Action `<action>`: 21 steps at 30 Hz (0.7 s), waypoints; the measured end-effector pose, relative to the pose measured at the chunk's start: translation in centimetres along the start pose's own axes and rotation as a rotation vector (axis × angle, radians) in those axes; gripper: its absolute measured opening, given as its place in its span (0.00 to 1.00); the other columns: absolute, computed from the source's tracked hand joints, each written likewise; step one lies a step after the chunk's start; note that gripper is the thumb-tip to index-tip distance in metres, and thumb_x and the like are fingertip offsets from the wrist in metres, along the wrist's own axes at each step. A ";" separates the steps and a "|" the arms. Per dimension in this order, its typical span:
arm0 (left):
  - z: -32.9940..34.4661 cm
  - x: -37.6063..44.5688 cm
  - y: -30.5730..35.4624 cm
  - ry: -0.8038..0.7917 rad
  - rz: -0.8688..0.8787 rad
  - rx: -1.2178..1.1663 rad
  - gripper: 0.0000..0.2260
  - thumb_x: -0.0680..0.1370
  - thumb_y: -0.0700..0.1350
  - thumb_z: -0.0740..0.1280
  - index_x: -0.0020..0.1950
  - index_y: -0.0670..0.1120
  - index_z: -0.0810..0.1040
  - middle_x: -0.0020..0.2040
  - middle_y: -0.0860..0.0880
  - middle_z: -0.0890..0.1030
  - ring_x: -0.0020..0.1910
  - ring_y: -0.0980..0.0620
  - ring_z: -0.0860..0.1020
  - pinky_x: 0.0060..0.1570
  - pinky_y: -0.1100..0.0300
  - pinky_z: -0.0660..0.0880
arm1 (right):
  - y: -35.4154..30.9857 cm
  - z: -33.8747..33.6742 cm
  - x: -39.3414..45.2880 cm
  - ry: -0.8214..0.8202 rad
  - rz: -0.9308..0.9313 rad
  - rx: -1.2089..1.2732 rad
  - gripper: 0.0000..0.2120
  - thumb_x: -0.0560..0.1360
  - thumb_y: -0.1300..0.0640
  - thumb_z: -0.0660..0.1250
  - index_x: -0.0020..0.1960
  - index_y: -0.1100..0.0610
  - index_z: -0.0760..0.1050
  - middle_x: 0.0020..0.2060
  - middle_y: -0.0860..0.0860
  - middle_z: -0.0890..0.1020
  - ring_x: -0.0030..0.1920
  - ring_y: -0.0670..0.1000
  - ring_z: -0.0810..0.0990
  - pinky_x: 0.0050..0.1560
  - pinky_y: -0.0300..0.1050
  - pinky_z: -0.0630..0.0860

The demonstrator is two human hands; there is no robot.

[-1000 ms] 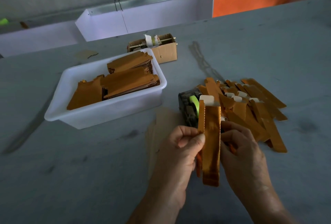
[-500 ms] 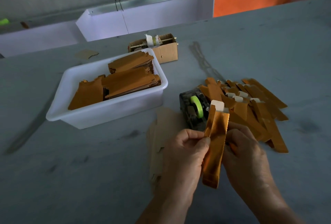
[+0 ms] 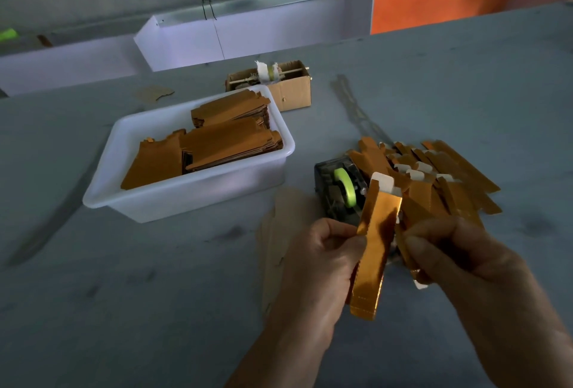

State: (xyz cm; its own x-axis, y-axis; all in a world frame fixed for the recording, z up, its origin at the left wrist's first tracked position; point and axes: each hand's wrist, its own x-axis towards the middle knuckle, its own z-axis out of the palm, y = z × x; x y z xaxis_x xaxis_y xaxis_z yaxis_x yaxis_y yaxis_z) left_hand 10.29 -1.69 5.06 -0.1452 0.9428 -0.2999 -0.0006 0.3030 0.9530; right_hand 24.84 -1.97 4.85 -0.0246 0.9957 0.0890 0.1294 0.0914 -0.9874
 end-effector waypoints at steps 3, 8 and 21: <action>-0.3 -0.3 -0.1 -0.005 0.035 0.017 0.02 0.75 0.43 0.70 0.42 0.48 0.80 0.34 0.47 0.81 0.30 0.56 0.76 0.30 0.63 0.71 | -0.5 0.1 0.1 -0.119 -0.029 -0.045 0.12 0.60 0.45 0.66 0.42 0.46 0.80 0.36 0.49 0.82 0.34 0.43 0.78 0.32 0.33 0.76; -0.8 -0.6 -0.2 -0.002 -0.015 0.006 0.03 0.75 0.40 0.70 0.42 0.45 0.81 0.36 0.47 0.84 0.35 0.50 0.83 0.39 0.55 0.81 | -0.1 0.9 0.4 -0.167 -0.057 -0.170 0.12 0.69 0.59 0.68 0.43 0.41 0.79 0.38 0.44 0.82 0.37 0.43 0.79 0.33 0.33 0.75; -1.0 -0.9 0.2 -0.101 -0.077 -0.097 0.04 0.75 0.38 0.70 0.41 0.44 0.83 0.39 0.45 0.86 0.40 0.50 0.85 0.41 0.59 0.81 | -0.2 0.9 0.9 -0.181 -0.069 -0.264 0.19 0.66 0.53 0.68 0.55 0.39 0.72 0.39 0.44 0.82 0.39 0.44 0.81 0.34 0.38 0.77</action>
State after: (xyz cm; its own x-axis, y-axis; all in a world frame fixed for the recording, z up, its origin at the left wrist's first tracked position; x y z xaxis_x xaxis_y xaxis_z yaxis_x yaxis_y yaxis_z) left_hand 9.39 -2.65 5.56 -0.0413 0.9280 -0.3702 -0.1044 0.3645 0.9253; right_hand 23.92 -1.06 5.00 -0.2146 0.9709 0.1060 0.3735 0.1819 -0.9096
